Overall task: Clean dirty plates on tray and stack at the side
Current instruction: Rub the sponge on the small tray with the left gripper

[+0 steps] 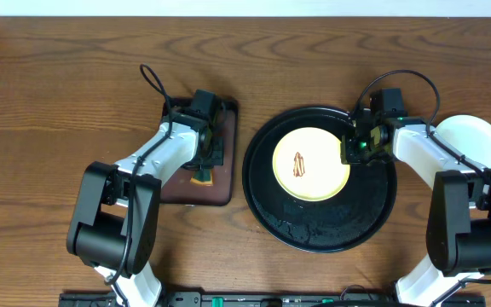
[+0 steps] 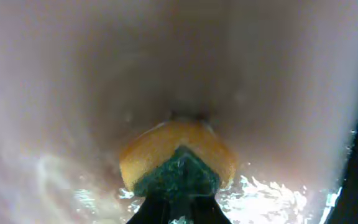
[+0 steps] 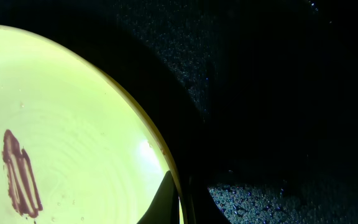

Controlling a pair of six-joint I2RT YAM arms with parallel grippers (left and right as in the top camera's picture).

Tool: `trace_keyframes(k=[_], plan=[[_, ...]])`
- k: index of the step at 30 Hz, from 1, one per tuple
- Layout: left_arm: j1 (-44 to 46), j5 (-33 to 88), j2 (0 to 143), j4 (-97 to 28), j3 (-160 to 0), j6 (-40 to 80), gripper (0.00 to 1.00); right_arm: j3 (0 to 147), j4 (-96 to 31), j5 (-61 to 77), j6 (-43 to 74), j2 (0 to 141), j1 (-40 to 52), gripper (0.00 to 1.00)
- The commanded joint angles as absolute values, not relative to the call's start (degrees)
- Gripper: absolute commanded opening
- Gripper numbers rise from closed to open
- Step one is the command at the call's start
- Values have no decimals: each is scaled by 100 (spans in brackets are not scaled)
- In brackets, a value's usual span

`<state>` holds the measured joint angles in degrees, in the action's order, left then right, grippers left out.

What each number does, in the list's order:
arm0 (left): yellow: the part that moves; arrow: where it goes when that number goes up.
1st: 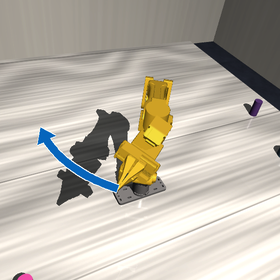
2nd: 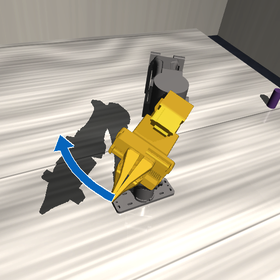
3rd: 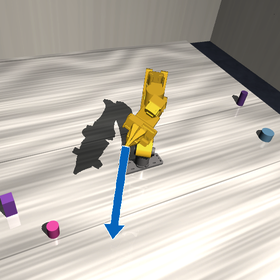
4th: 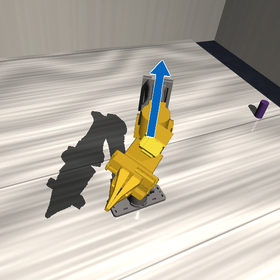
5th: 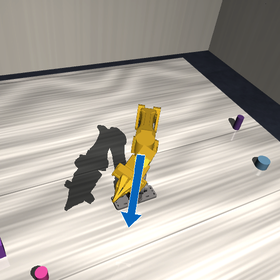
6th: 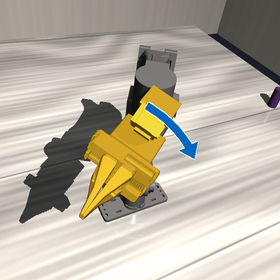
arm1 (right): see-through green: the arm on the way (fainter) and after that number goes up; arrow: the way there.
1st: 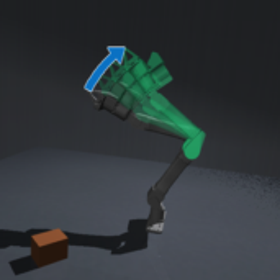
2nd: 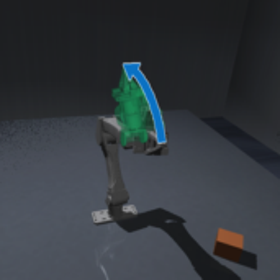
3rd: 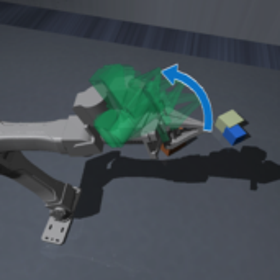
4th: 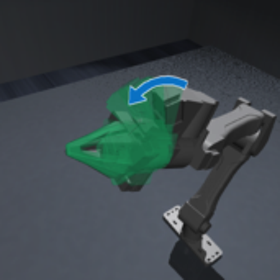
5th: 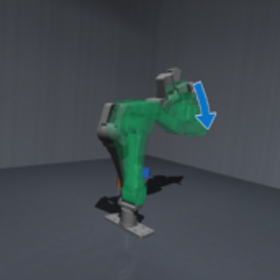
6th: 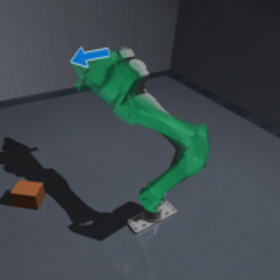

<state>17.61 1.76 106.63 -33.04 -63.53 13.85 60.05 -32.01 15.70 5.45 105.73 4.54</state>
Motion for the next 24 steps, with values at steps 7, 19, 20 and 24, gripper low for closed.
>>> trace_keyframes(k=[7, 19, 20, 24], plan=[[1706, 43, 9511, -3854, -6486, 1428, 57, 5876, -3188, 1251, 683, 10945, 530, 1], [1933, 191, 10082, -3800, -5929, 2134, 34, 5876, -3173, 1251, 685, 10945, 530, 1], [1933, 191, 10239, -3739, -5929, 2134, 20, 5876, -3170, 1251, 685, 10945, 530, 1], [1933, 189, 10565, -3592, -5929, 2130, 7, 5876, -3173, 1251, 729, 10945, 530, 1]])
